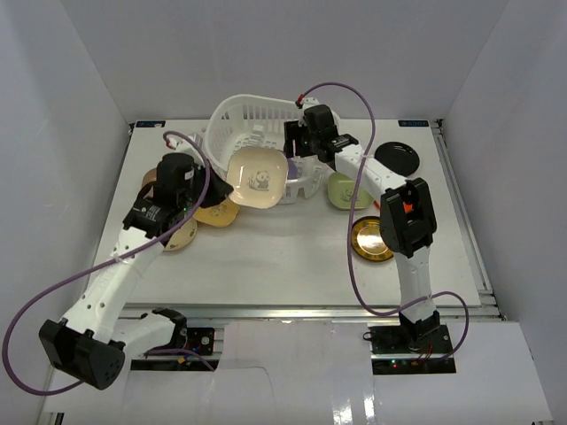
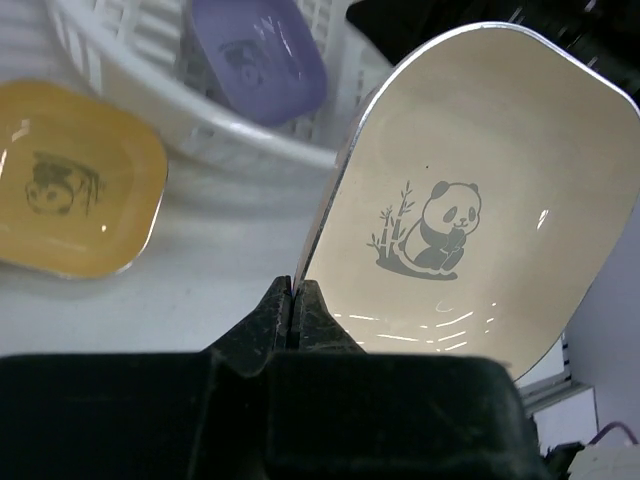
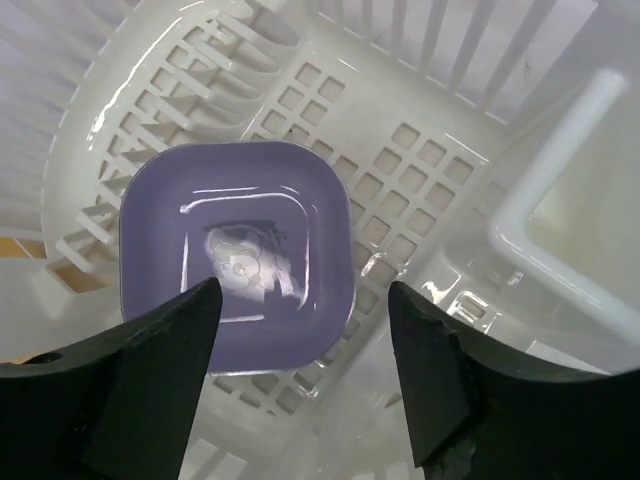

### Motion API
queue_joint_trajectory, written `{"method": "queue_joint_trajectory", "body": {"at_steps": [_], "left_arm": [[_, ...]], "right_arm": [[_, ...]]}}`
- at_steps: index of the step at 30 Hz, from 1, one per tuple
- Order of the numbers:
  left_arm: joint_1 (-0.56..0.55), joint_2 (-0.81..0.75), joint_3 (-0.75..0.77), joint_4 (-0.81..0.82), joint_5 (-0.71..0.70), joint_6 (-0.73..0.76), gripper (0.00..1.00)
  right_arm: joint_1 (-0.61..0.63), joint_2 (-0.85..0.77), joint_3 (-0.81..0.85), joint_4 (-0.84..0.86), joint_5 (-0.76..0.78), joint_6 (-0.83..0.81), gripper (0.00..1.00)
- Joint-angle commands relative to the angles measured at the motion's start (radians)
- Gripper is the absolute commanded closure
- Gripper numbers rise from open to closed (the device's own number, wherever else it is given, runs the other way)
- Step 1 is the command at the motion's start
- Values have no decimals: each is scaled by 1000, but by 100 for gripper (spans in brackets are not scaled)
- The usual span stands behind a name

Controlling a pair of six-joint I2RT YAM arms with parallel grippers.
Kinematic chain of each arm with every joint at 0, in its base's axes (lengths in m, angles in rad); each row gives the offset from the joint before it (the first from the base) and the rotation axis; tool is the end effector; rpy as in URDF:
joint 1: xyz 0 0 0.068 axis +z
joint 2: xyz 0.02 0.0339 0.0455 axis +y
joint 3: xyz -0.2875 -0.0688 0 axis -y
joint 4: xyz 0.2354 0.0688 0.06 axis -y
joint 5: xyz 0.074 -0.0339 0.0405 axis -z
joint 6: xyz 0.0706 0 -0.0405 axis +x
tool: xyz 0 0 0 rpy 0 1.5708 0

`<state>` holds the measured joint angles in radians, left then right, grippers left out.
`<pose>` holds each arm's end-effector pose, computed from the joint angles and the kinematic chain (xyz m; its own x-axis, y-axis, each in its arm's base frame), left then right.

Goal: Place the plates into the plastic bin on the countertop

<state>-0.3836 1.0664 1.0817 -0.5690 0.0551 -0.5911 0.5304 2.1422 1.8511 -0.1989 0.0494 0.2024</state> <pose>0.2196 -0.0928 0.3528 -0.6373 -0.3428 -0.6901 0.0746 0.8639 -0.4981 0.4725 0.2731 0.2772 -0.4917 -0.0556 -0.8690 -0.3765 0.9134 0.1546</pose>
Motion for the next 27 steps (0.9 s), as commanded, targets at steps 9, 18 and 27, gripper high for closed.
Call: {"method": "queue_joint_trajectory", "body": {"at_steps": [9,18,27], "left_arm": [[-3,470,464,26,-184,50,100],[-3,855,765,1,-176,60,98],[-3,888,885,-20,-160,109,13]], "right_arm": [[-67,-323,72,-76,144,-17,43],[-323,-706,-726,119,61,103,62],[-406,-604,-873,187,-23,91,40]]}}
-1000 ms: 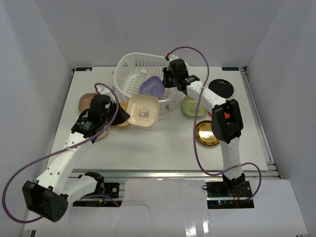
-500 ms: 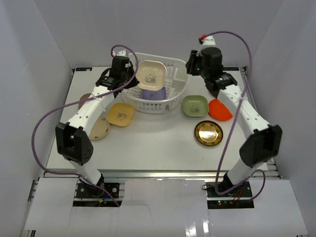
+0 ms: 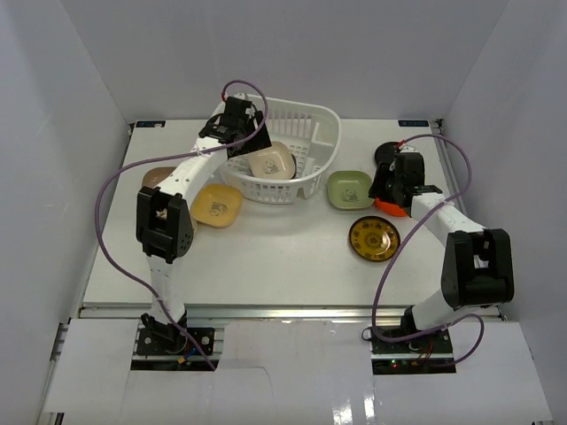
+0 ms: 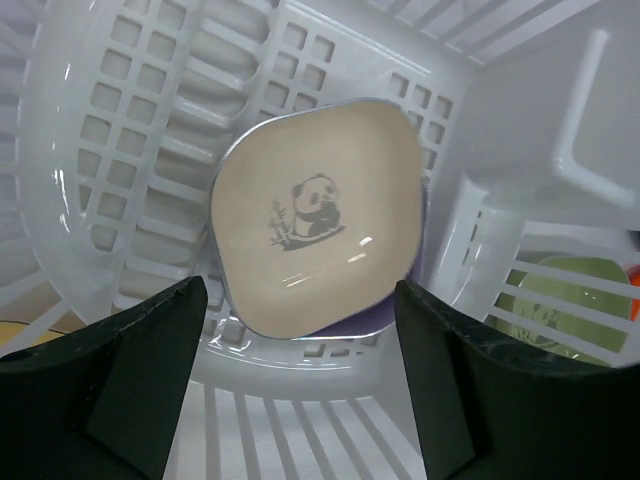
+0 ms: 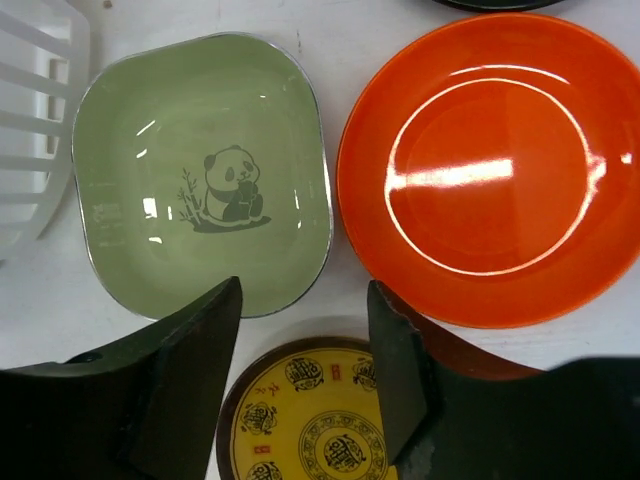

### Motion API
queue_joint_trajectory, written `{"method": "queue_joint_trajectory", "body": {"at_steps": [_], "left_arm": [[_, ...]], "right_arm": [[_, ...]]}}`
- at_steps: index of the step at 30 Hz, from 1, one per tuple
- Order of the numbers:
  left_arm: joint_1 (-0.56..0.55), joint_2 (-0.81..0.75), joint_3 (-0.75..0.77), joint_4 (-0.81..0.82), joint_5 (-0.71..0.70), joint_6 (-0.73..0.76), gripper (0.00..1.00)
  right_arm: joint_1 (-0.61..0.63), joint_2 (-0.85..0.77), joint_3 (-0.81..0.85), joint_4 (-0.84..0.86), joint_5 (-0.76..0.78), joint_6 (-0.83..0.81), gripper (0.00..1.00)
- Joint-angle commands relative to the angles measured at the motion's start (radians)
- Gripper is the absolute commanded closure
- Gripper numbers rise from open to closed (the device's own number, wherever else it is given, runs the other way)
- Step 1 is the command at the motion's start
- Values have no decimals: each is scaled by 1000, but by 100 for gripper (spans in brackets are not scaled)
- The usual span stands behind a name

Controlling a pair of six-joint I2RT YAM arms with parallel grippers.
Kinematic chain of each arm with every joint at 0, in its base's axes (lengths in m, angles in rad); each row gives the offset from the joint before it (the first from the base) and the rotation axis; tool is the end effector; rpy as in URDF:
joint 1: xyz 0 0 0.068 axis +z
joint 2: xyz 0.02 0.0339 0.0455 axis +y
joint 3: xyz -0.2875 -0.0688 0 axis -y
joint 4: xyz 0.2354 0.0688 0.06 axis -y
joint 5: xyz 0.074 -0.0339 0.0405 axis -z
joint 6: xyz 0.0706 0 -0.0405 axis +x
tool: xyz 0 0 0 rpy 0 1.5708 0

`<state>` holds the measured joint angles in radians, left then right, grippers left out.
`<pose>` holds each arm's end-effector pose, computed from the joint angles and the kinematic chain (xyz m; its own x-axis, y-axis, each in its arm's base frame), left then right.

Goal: Place the plates into the plastic bin on the countertop

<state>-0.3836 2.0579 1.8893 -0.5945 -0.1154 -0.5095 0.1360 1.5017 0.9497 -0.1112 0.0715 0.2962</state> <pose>0.4675 -0.1799 0.2876 -0.7032 -0.2387 -0.6697 -0.0554 0.9575 -0.2830 0.3433 0.0419 0.2391 -0.6066 0.2108 -0.7665 0.1020 0.9769 0.1879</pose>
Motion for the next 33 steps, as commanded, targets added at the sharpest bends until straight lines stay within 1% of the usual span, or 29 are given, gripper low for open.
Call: {"method": "queue_joint_trajectory", "body": {"at_steps": [1,3,4,5,6,7,8,9,10,11,12,13,14,15,16,19,23,25,27,28,29,30,33], "left_arm": [[-3,-134,77,7,20,31,13],[-3,-207,44,9,26,35,13],[-3,-301,16,10,22,35,13],[-3,-356,-20,16,16,35,14],[-3,-413,-127,36,2,34,15],[-3,-535,-195,50,-7,28,15],[-3,-595,-263,61,-13,25,16],[-3,-652,-397,68,-41,20,17],[-1,-707,-467,67,-55,3,18],[-1,-813,-537,64,-66,-7,19],[2,-861,-667,58,-85,-17,20],[5,-904,-727,47,-86,-30,21],[5,-980,-784,38,-98,-62,22],[8,-1011,-835,26,-99,-78,23],[9,-1039,-930,19,-107,-95,23],[12,-1088,-1063,25,-132,-156,24],[15,-1053,-1136,83,-148,-204,23],[17,-1029,-1157,117,-150,-218,20],[17,-1009,-1180,162,-161,-241,18],[18,-990,-1185,176,-167,-247,18],[26,-983,-1191,195,-171,-253,18],[31,-973,-1193,203,-171,-265,18],[31,-961,-1223,246,-179,-308,18]], "right_arm": [[-15,60,58,99,-56,-20,43],[-27,119,93,99,-62,-35,46],[-29,136,125,99,-62,-52,50],[-30,165,141,100,-62,-64,52],[-32,179,156,99,-62,-77,53],[-33,199,188,99,-62,-86,54],[-35,234,207,99,-62,-110,55],[-39,256,227,87,-62,-124,55],[-39,281,251,70,-97,-134,55],[-41,326,300,53,-99,-155,56],[-42,348,320,30,-101,-164,55],[-42,368,340,19,-98,-172,56],[-42,385,357,10,-93,-175,55],[-44,415,383,8,-93,-177,55],[-44,432,395,1,-104,-177,55],[-44,486,440,-16,-95,-177,55],[-44,511,440,-4,-76,-187,55],[-44,519,436,4,-78,-187,58],[-44,528,436,5,-108,-180,65],[-44,531,432,8,-119,-172,75],[-44,525,429,8,-125,-169,81],[-44,517,425,8,-136,-166,90],[-44,442,400,15,-118,-155,92]]}}
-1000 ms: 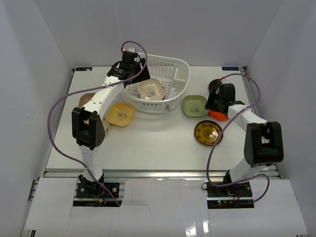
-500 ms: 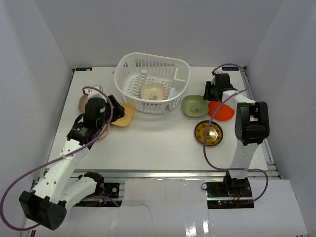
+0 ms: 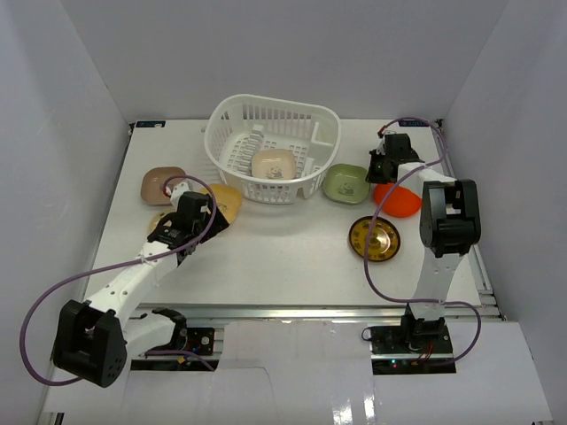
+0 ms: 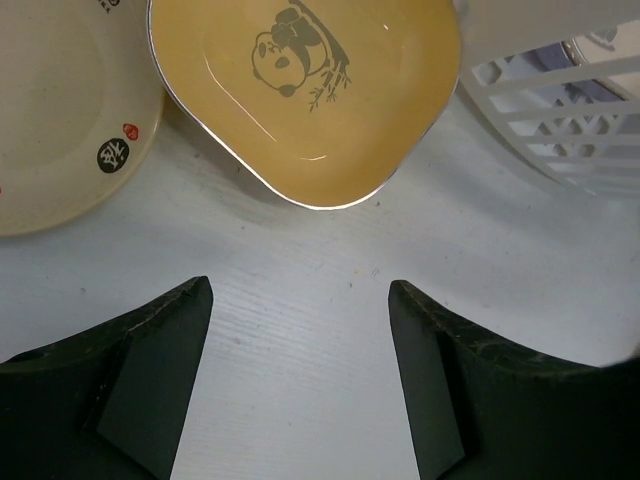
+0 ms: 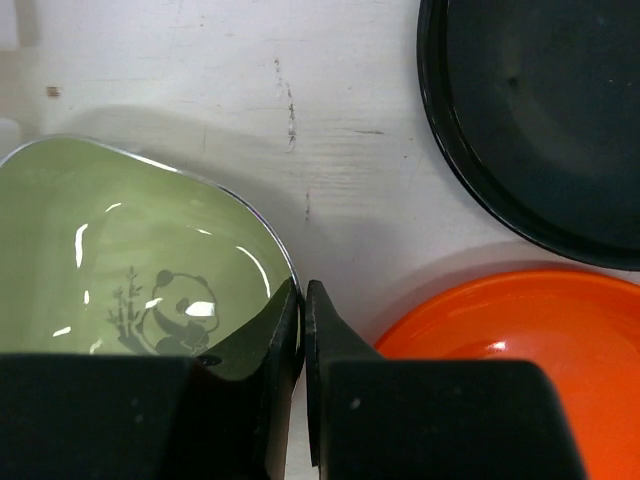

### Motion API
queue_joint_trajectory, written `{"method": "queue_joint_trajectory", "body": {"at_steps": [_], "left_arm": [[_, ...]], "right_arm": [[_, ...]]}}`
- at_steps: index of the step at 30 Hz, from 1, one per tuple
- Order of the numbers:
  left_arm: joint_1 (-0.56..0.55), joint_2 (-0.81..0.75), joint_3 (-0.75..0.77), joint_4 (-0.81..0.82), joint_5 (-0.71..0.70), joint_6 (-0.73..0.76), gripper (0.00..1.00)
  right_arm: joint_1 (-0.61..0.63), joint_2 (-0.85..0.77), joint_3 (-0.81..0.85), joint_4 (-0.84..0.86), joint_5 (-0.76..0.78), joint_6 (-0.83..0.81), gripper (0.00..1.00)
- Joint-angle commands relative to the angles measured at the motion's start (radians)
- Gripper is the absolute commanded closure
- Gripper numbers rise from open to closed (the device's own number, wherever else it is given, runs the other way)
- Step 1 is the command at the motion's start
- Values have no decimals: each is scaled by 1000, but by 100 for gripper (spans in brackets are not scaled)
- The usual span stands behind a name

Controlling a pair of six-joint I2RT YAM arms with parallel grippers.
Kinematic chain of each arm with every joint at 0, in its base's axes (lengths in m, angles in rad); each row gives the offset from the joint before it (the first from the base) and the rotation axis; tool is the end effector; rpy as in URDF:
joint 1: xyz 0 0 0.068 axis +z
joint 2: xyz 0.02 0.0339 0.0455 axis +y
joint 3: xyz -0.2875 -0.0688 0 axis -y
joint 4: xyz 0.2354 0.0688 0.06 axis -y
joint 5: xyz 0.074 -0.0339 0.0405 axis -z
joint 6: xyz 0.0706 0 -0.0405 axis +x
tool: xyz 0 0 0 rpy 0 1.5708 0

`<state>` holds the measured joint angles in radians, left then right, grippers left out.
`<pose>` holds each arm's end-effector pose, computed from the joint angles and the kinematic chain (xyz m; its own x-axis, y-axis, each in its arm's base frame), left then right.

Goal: Place the plates into the plastic bin on the countertop

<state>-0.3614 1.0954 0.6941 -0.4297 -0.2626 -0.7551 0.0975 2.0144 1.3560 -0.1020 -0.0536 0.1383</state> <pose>0.2164 -0.0622 0.2274 -0.6249 -0.4713 -0.6223 -0.3441 0.8819 -0.3224 0.4684 0.0496 0.1770 -0.6981 0.0700 -0.7125 -0.0400 0.9898 0.1365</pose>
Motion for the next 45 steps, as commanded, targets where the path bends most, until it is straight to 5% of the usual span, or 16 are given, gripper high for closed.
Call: {"method": "queue_joint_trajectory", "body": {"at_steps": [1,11,18,21,24,25,26,31,40,45], "left_arm": [[9,-2,-42,101,-30,-69,18],[13,175,-59,268,-118,-167,19],[18,285,-47,367,-200,-167,25],[21,322,-36,390,-204,-159,38],[21,362,-21,404,-187,-139,69],[21,369,-18,393,-184,-133,90],[21,368,-18,385,-181,-130,100],[19,270,-82,342,-139,-125,100],[15,-155,-127,103,-72,-93,100],[12,-318,8,39,-44,-21,100]], "right_arm": [[-5,-125,-26,8,17,6,92],[-5,-560,-182,-1,210,38,92],[39,-724,-131,90,-60,119,92],[160,-685,-40,87,1,84,92],[248,-565,104,72,-1,57,92],[270,-480,194,58,-3,55,92],[281,-433,239,41,-3,50,92],[350,-183,439,-54,93,6,92],[401,174,759,-168,113,-5,91],[404,196,744,-176,152,10,52]]}}
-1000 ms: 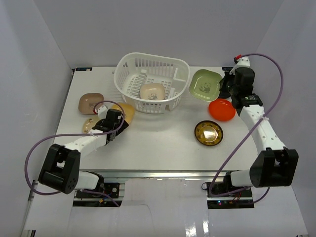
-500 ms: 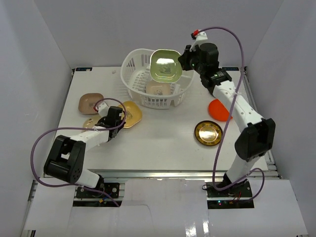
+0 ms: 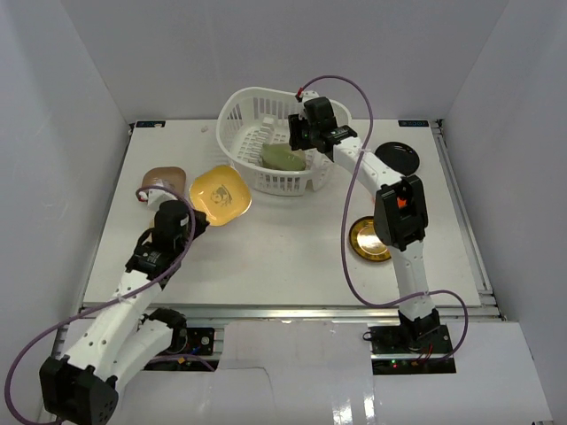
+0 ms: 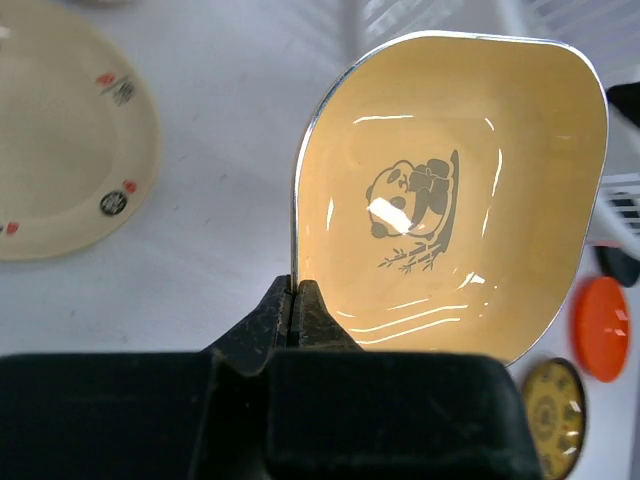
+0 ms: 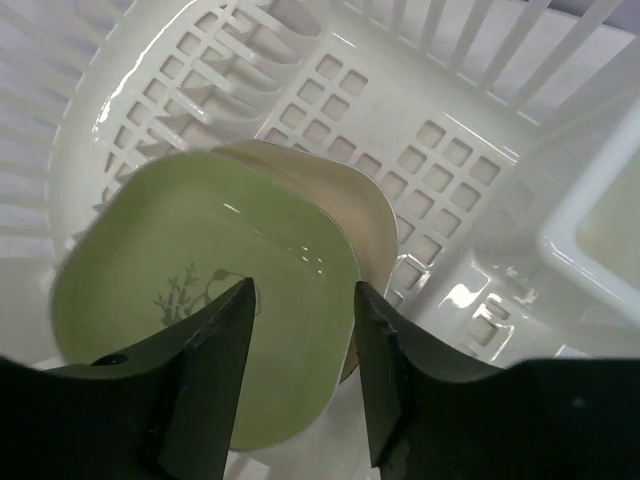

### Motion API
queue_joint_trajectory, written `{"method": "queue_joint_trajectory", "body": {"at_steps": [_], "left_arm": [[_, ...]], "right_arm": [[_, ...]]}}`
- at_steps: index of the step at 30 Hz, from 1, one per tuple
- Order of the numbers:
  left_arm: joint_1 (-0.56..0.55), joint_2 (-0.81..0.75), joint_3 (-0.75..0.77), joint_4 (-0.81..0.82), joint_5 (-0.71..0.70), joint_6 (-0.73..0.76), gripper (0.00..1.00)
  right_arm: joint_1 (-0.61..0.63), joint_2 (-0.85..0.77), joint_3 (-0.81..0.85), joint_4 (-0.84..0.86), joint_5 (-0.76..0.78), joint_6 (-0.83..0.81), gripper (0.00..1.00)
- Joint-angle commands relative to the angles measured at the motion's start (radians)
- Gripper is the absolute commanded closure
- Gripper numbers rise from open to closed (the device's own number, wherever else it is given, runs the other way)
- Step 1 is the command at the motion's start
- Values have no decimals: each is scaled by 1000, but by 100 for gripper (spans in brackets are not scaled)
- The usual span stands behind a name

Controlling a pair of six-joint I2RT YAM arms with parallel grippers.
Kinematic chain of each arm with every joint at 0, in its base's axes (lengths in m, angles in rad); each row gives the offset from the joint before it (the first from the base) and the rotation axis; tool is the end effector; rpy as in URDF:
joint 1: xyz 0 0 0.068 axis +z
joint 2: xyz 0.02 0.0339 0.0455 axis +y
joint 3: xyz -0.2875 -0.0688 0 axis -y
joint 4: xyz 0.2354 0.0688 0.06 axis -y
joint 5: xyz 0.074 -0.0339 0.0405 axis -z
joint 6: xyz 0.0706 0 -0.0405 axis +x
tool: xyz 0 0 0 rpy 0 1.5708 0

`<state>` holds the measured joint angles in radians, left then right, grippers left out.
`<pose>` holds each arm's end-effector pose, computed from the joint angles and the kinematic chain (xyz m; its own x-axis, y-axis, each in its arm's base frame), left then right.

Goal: Place the plates into the plastic bin on the countertop

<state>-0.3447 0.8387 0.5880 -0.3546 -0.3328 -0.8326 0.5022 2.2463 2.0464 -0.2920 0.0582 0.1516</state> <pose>0.1833 -0.0413 0.2470 -0.4096 -0.5957 -0.6909 -0.3514 0.8019 -0.4832 0.5014 0.2707 0.2817 -0.4750 -0.0889 -0.8755 -0.3681 0.9237 0.1060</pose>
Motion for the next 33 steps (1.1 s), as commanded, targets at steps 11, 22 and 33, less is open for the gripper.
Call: {"method": "queue_joint_trajectory", "body": {"at_steps": [11,22,33], "left_arm": [[-5,382,694,31,207,210,100],[-19,1048,1205,-90,408,271,100],[-33,1271,1492,-230,403,342,30]], "right_arm": [[-108,-376,-147,49,46,93,44],[-526,-786,-845,344,-56,284,44],[-649,-685,-928,410,-66,307,37]]}}
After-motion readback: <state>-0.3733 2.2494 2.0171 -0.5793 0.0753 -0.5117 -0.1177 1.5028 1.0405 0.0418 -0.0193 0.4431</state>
